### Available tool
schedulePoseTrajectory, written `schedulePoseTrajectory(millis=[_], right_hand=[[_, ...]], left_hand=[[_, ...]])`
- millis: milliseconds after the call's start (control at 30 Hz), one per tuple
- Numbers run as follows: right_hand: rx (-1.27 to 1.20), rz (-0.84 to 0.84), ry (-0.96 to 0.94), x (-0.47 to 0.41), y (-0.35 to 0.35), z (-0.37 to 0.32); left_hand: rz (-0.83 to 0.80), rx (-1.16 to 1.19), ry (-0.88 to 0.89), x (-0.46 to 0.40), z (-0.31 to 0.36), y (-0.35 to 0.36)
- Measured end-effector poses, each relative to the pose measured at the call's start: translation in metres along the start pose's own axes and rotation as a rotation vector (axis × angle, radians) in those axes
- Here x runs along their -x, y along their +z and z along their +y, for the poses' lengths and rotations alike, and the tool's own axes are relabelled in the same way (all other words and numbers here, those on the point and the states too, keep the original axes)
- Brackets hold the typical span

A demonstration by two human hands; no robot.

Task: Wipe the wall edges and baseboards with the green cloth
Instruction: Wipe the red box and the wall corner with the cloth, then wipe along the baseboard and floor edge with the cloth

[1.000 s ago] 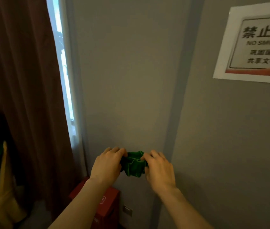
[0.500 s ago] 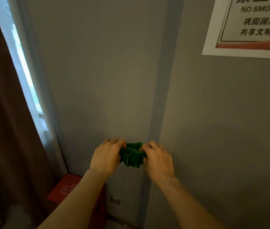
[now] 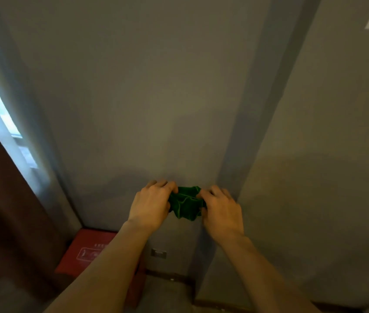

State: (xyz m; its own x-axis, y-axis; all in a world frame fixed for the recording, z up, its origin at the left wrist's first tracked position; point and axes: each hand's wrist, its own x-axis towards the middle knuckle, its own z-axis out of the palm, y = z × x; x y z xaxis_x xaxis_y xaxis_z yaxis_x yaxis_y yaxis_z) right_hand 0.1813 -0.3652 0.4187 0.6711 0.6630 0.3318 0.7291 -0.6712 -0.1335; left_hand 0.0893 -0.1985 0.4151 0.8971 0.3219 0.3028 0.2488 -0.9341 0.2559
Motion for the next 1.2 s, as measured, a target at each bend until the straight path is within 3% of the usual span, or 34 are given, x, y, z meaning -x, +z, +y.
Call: schedulePoseTrajectory(millis=[667,1200], right_hand=[[-0.036,-0.247,0.050,0.031,0.164,0.039],[-0.149,-0.344,0.103,0.118,0.393,0.077]], left_hand=[[-0.208,0.071,-0.102,0.023,-0.042,0.166],[-0.323,0.026,-0.129,0.099,-0.094,0.396]])
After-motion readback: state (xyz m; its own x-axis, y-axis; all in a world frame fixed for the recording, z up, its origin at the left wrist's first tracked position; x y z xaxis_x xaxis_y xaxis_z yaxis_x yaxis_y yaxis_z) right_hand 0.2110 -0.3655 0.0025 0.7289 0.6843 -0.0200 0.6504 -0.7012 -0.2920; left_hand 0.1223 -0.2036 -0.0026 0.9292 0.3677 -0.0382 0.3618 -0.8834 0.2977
